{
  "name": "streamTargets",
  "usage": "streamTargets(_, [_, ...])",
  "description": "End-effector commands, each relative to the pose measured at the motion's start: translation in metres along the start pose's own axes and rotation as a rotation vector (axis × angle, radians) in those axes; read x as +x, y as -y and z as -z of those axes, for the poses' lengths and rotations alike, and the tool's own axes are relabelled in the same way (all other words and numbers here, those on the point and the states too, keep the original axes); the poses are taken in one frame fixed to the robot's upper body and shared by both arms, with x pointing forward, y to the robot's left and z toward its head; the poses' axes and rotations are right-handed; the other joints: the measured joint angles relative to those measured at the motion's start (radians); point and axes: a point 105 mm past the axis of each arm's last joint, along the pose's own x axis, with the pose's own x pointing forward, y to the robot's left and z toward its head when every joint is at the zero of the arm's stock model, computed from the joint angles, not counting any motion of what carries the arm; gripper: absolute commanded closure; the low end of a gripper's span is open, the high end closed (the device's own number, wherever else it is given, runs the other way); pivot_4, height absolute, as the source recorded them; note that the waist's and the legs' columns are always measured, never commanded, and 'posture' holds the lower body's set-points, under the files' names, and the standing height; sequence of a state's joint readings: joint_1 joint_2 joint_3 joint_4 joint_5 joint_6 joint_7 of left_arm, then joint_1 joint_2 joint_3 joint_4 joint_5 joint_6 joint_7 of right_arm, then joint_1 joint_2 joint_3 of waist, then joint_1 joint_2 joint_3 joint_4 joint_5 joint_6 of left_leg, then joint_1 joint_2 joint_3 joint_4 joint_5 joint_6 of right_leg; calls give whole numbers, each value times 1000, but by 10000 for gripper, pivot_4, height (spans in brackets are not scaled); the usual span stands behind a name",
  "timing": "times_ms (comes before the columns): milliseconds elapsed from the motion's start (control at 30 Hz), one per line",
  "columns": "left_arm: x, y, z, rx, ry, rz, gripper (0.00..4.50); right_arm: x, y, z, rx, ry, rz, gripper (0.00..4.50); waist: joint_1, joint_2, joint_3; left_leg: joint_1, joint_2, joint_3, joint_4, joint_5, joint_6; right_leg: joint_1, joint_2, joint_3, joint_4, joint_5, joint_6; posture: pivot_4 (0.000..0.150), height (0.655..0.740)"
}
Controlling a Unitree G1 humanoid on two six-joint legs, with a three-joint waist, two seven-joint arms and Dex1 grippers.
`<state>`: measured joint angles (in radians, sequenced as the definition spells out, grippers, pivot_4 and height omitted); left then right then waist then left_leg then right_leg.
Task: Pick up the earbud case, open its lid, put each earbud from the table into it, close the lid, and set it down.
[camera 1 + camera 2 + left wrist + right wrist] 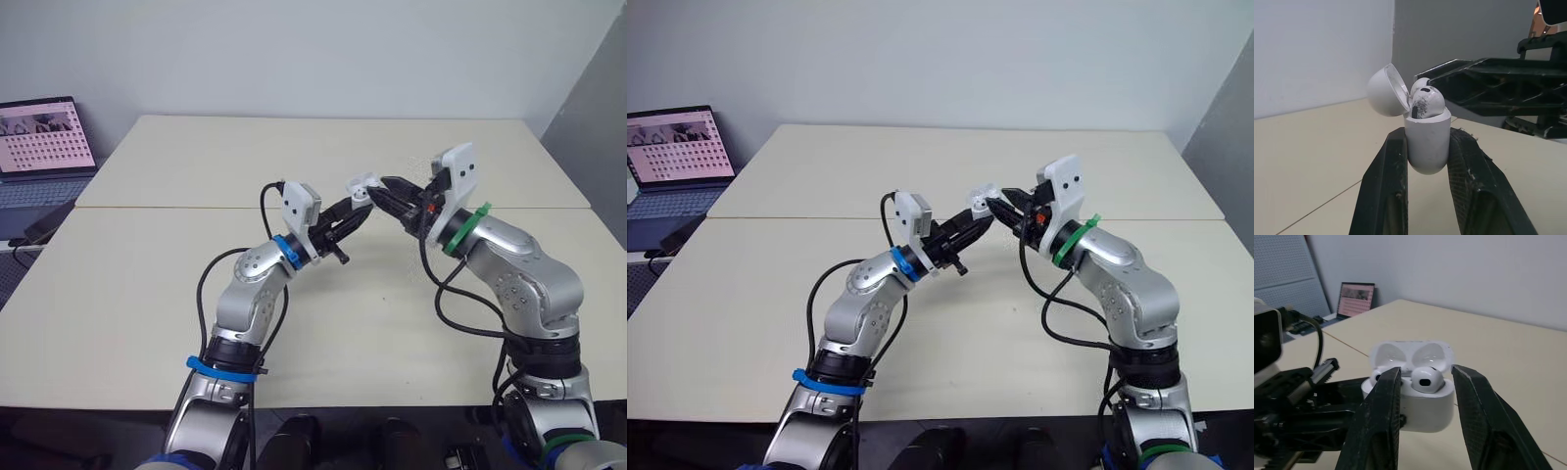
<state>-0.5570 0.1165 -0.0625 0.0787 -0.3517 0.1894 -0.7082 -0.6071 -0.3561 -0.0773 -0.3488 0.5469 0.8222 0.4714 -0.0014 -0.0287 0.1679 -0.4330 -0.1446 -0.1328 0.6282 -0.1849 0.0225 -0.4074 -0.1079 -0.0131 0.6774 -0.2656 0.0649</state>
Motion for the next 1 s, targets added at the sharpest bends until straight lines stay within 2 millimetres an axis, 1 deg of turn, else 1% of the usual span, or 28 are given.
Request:
streamTargets(33, [0, 2, -15, 41, 46, 12, 37670, -26, -7, -26, 49, 53, -105, 27422, 2, 0, 0, 0, 0, 0, 0, 0, 0, 0, 0, 0, 0, 0, 0, 1500, 7400])
streamTargets(133, [-3, 1, -13, 46, 28, 22, 37670, -46, 14, -40, 95, 49, -81, 27422, 2, 0, 0, 0, 0, 0, 0, 0, 0, 1, 0, -1, -2, 0, 0, 1500, 7400])
streamTargets(200, [-5, 5, -9, 62, 3, 65, 37670, -56, 35, -40, 89, 16, -4, 27422, 2, 0, 0, 0, 0, 0, 0, 0, 0, 2, 0, -1, -2, 0, 0, 1500, 7400])
streamTargets(267, [-8, 13, -5, 84, -29, 140, 37670, -61, 54, -33, 48, -39, 58, 27422, 1, 0, 0, 0, 0, 0, 0, 0, 0, 2, 0, -1, -2, 0, 0, 1500, 7400])
streamTargets(300, [-10, 18, -3, 90, -42, 180, 37670, -61, 67, -27, 5, -78, 119, 27422, 1, 0, 0, 0, 0, 0, -1, 0, 0, 2, 0, -1, -2, 0, 0, 1500, 7400])
streamTargets(333, [-11, 21, -3, 96, -54, 213, 37670, -61, 75, -22, -24, -101, 155, 27422, 0, 0, 0, 0, 0, 1, -1, 0, 0, 2, 0, -1, -2, 0, 0, 1500, 7400])
streamTargets(400, [-13, 27, -1, 75, -73, 265, 37670, -55, 79, -15, -34, -136, 167, 31072, -2, 0, 0, 0, 1, 1, -1, 0, 0, 1, 0, 0, -2, 0, 0, 1500, 7400])
streamTargets(433, [-14, 29, 0, 75, -82, 289, 37670, -50, 76, -11, -35, -155, 146, 33190, -3, 1, 1, 0, 1, 1, -1, 0, 0, 1, 0, 0, -2, 0, 0, 1500, 7400])
streamTargets(500, [-14, 34, 1, 65, -88, 322, 37670, -40, 68, -2, -55, -202, 107, 40051, -4, 1, 1, 0, 1, 1, -1, 0, 0, 1, 0, 0, -2, 0, 0, 1500, 7400])
streamTargets(533, [-13, 38, 1, 63, -89, 341, 37670, -36, 65, 2, -62, -216, 97, 44322, -4, 2, 1, 0, 1, 1, -1, 0, 0, 1, 0, 0, -2, 0, 0, 1500, 7400])
streamTargets(667, [-11, 60, 9, 82, -113, 419, 37670, -17, 41, 16, -70, -275, -7, 44741, -2, 2, 1, 0, 1, 1, -1, 0, 0, 1, 0, 0, -4, 0, 0, 1500, 7400])
streamTargets(767, [-9, 65, 13, 80, -118, 417, 37670, -10, 14, 21, -44, -322, -135, 44741, -1, 2, 1, 0, 1, 1, -1, 0, 0, 2, 0, 0, -4, 0, 0, 1500, 7400])
streamTargets(833, [-8, 63, 14, 89, -122, 393, 37670, -14, -5, 22, -21, -358, -230, 44741, -1, 2, 2, 0, 1, 0, -1, 0, 0, 2, 0, 0, -4, 0, 0, 1500, 7400])
streamTargets(900, [-8, 57, 16, 101, -130, 364, 37670, -23, -20, 23, -11, -394, -310, 44741, 0, 2, 2, 0, 1, 0, -1, 0, 0, 2, 0, -1, -4, 0, 0, 1500, 7400])
streamTargets(1000, [-10, 47, 15, 113, -135, 315, 37670, -37, -29, 22, -13, -424, -349, 44741, 1, 2, 2, 0, 1, 0, -1, 0, 1, 2, 0, -1, -5, 0, 0, 1500, 7400])
